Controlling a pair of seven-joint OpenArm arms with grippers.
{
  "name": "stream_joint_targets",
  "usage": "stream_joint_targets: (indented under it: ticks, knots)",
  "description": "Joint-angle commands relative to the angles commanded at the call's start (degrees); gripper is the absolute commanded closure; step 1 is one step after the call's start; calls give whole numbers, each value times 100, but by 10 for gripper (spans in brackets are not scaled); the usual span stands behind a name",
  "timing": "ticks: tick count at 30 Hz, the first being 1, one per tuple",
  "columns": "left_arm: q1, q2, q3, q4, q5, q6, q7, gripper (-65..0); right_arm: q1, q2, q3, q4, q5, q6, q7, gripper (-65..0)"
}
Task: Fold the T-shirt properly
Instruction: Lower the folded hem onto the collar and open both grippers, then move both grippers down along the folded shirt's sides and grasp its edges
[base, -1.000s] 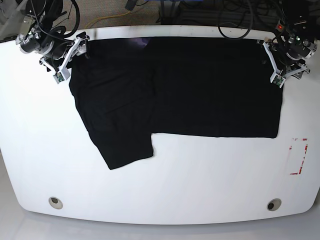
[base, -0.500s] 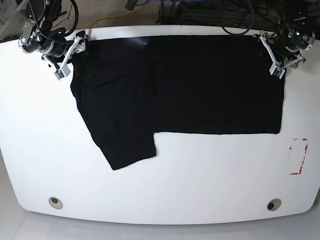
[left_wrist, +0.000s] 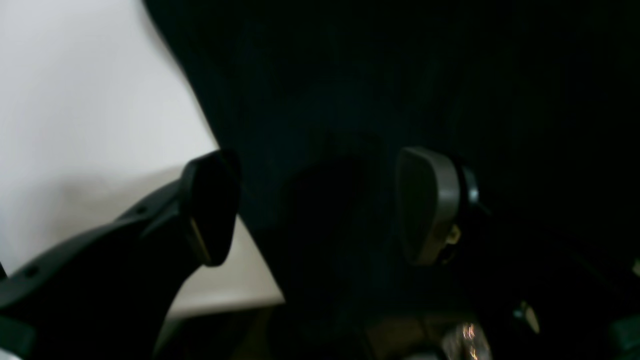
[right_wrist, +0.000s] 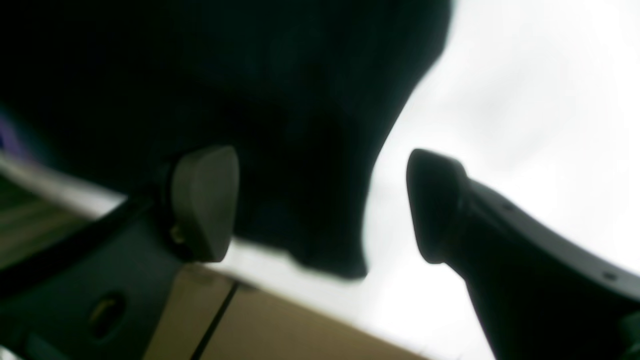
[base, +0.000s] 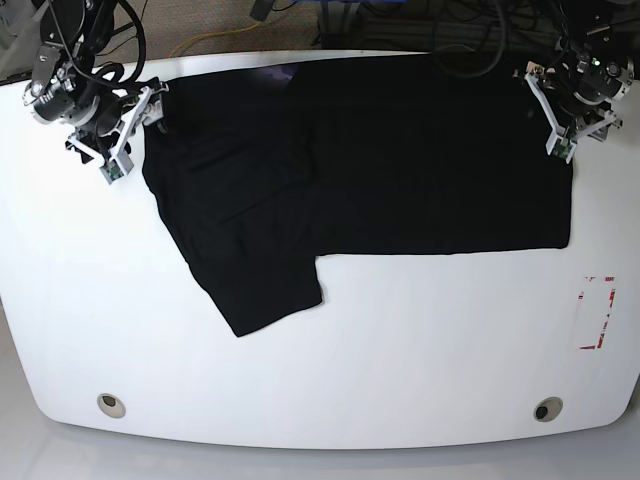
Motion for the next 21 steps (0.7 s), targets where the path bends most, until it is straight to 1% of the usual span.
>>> stream_joint_targets:
  ticks: [2, 4, 6, 12, 16, 21]
  knots:
    - [-220, 18, -79, 0, 26, 0, 62, -450, 255, -18, -26, -97, -176, 0, 0, -501]
    - [-536, 26, -176, -9, 35, 0, 105, -447, 747, -62, -26, -404, -422, 0, 0, -501]
    - [-703, 26, -193, -18, 35, 0, 123, -447, 1064, -123, -35, -756, -554, 0, 0, -501]
    - [-1240, 26, -176, -53, 35, 0, 105, -450, 2462, -167, -35, -2330, -1081, 0, 79, -501]
    - [-1626, 26, -88, -149, 35, 0, 97, -451, 3165, -167, -44, -3244, -1415, 0, 501, -501]
    - [-2154, 18, -26, -607, 35, 0, 97, -451, 3815, -176, -545, -4343, -1653, 0, 1213, -501]
